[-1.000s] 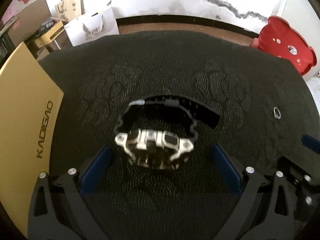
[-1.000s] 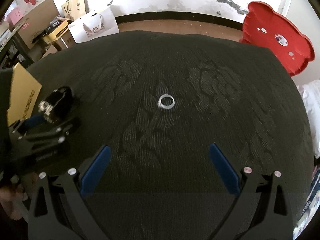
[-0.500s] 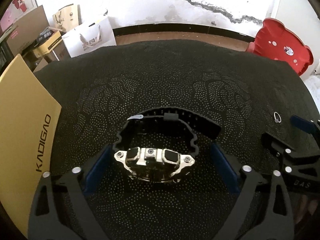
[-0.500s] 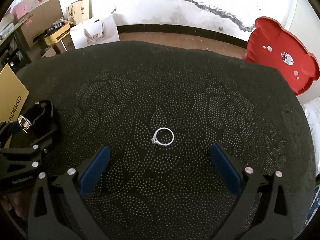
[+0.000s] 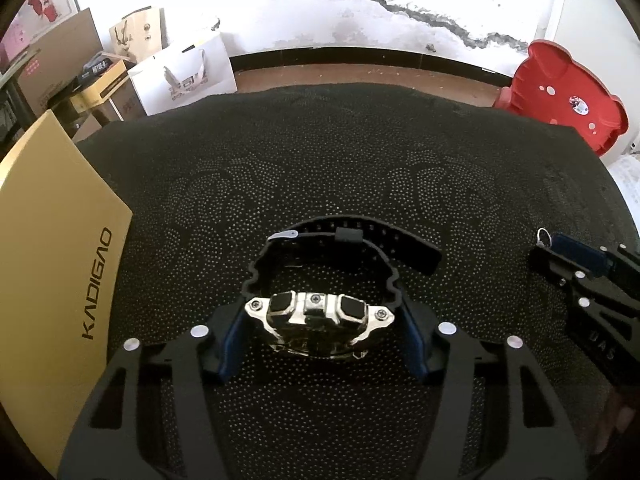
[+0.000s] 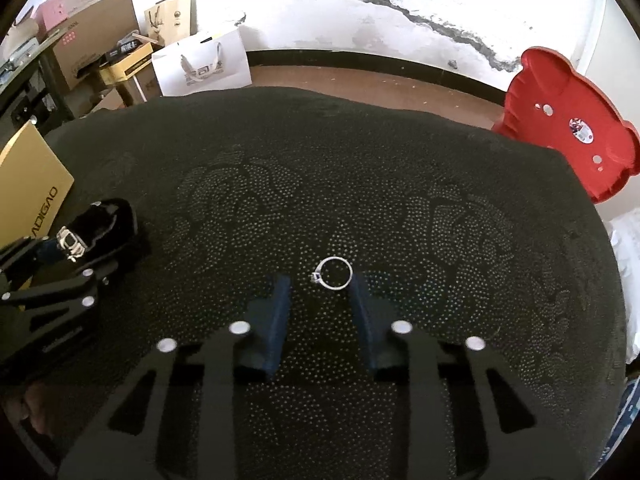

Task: Organize jewelry
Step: 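Grasp the black watch with the left tool while the right tool grasps the silver ring, then carry the watch and ring over the white box with both tools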

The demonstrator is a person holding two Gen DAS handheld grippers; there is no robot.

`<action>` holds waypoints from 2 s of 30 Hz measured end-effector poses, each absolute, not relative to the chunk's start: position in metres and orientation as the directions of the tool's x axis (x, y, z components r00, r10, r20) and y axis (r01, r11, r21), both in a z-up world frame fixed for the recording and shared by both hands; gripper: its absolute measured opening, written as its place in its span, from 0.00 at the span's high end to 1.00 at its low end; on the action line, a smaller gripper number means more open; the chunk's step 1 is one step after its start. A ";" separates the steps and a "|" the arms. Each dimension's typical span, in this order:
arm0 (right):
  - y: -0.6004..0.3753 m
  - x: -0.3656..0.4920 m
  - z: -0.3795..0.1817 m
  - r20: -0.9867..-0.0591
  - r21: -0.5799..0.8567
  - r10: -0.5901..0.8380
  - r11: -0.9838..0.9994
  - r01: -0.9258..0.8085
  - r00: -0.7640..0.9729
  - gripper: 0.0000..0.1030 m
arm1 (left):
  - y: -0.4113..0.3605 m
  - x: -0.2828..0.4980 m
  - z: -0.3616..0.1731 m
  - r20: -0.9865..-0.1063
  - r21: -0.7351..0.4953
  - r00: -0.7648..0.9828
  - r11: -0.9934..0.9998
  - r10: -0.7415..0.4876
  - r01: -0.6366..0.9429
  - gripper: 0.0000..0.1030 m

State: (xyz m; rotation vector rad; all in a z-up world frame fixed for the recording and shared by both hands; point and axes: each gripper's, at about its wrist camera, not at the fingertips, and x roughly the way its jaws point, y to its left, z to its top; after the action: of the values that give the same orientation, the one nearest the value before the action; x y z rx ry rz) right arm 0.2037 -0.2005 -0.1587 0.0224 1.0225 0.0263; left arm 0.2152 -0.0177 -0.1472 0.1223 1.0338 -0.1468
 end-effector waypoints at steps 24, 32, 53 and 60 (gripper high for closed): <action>-0.208 0.219 -0.161 -0.847 0.004 -0.008 1.000 0.021 0.532 0.64 | -0.018 0.217 -0.146 -0.863 0.033 0.502 0.985 -0.057 0.168 0.40; -0.202 0.222 -0.161 -0.849 0.004 0.017 1.000 -0.027 0.528 0.79 | -0.018 0.218 -0.146 -0.866 0.031 0.497 0.985 -0.057 0.167 0.40; -0.181 0.187 -0.119 -0.858 -0.032 -0.030 0.999 0.005 0.513 0.80 | -0.018 0.200 -0.118 -0.871 -0.007 0.483 0.985 -0.092 0.174 0.41; -0.170 0.147 -0.065 -0.853 -0.014 -0.028 0.999 0.030 0.521 0.80 | -0.002 0.164 -0.075 -0.868 0.004 0.491 0.988 -0.073 0.155 0.41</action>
State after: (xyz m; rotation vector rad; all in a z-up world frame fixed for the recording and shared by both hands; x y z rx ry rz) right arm 0.1471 -0.1704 -0.0652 0.0025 1.0216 -0.0346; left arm 0.1644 -0.0021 -0.0753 0.0851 1.0489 -0.1387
